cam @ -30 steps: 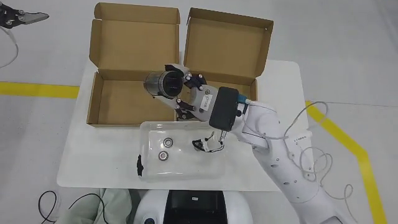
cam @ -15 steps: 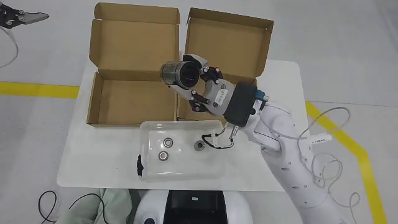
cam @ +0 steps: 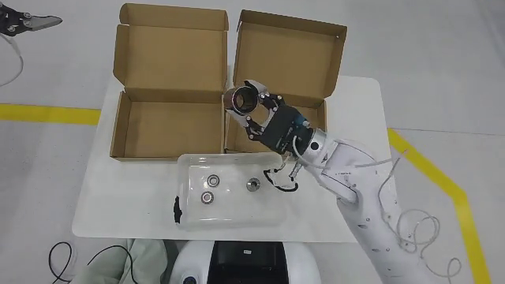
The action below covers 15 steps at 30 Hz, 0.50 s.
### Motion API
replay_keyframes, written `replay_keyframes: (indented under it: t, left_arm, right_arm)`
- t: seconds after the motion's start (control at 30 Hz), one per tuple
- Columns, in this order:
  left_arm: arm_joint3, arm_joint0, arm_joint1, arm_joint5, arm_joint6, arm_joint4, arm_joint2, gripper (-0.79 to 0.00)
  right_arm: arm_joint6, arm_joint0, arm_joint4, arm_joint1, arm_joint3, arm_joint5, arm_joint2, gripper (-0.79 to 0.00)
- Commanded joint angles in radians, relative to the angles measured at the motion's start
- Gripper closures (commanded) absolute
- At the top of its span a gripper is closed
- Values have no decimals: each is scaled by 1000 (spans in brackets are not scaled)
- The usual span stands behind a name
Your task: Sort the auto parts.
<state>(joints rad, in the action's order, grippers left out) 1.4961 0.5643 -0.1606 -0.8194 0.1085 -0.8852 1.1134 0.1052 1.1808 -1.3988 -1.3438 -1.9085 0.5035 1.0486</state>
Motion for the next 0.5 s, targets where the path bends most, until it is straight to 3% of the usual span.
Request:
replay_keyframes:
  t: [0.0,0.47]
  left_arm:
    - [0,0,0,0,0,0,0,-785]
    - [0,0,0,0,0,0,0,-785]
  right_arm:
    - [28,5,-20,0,13,-23,-10,0]
    - [125,73,-59,5,87,-108,-20,0]
